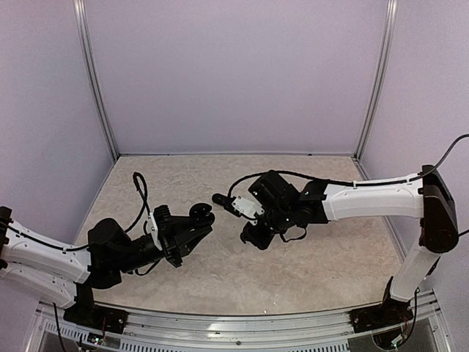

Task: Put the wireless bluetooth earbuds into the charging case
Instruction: Pick up the left earbud from the center of the board, then place the left earbud in the left side groove of the charging case.

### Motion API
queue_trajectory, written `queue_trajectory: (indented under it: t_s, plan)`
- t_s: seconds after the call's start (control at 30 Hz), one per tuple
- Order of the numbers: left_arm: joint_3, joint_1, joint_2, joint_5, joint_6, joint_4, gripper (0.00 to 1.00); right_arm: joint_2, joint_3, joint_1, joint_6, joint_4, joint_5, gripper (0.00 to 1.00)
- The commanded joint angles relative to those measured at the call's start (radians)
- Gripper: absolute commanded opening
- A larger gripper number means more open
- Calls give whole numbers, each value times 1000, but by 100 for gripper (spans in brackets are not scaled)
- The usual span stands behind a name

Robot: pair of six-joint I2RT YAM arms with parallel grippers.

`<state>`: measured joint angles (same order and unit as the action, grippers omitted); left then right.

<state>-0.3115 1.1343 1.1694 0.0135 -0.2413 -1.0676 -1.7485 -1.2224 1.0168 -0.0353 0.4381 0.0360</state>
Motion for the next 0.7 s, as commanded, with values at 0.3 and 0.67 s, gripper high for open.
queue_trajectory:
  t_s: [0.3, 0.67]
  plan:
    - [40, -38, -10, -52, 53, -108, 11, 298, 90, -22, -6, -268, 131, 6]
    - [36, -55, 9, -111, 65, -127, 10, 457, 109, 34, 9, -414, 291, 6]
